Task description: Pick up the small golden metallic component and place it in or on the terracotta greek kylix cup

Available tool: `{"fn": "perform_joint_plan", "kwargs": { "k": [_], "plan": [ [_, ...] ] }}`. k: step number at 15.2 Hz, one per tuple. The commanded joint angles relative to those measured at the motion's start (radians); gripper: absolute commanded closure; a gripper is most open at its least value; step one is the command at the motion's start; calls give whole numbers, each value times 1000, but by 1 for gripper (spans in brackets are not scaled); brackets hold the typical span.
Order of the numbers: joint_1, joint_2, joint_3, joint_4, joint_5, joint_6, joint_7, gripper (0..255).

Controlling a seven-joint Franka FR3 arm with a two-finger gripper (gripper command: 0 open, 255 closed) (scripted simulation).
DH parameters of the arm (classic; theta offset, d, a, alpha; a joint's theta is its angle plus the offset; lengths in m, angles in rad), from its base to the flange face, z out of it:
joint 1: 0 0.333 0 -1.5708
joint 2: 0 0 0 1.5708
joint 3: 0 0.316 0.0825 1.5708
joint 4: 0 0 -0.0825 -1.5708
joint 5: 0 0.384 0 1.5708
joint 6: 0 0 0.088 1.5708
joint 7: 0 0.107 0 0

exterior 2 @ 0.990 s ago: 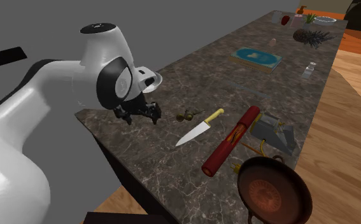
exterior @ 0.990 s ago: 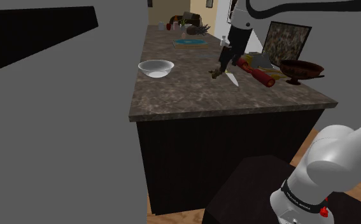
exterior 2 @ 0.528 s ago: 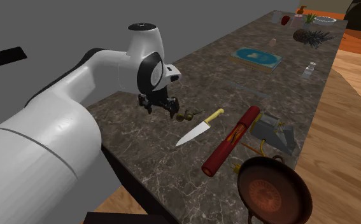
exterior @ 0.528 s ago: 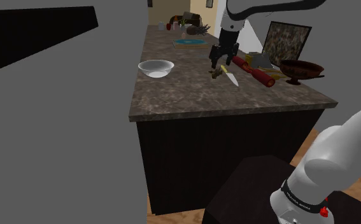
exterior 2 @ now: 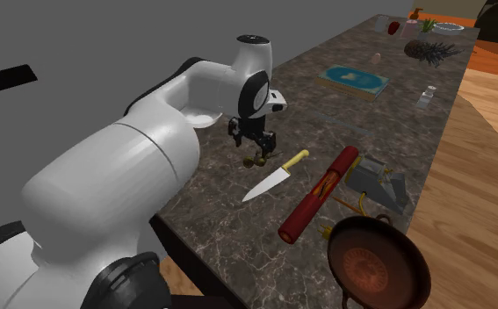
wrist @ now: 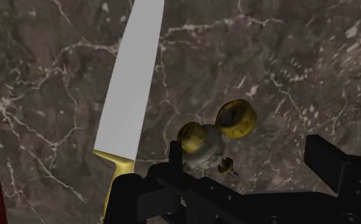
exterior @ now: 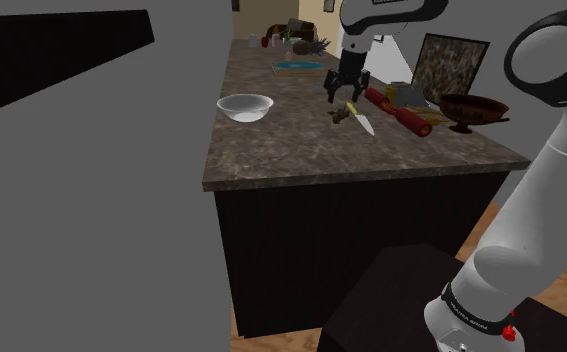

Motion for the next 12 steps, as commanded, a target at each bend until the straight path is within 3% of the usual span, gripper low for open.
{"fn": "perform_joint_plan", "kwargs": {
  "k": [1,2,12],
  "plan": [
    [-21,69,-20,64,28,-10,21,0],
    [-33,105,-29,100,44,-17,30,0],
    [-29,108,-26,2,46,84,28,0]
  ]
}}
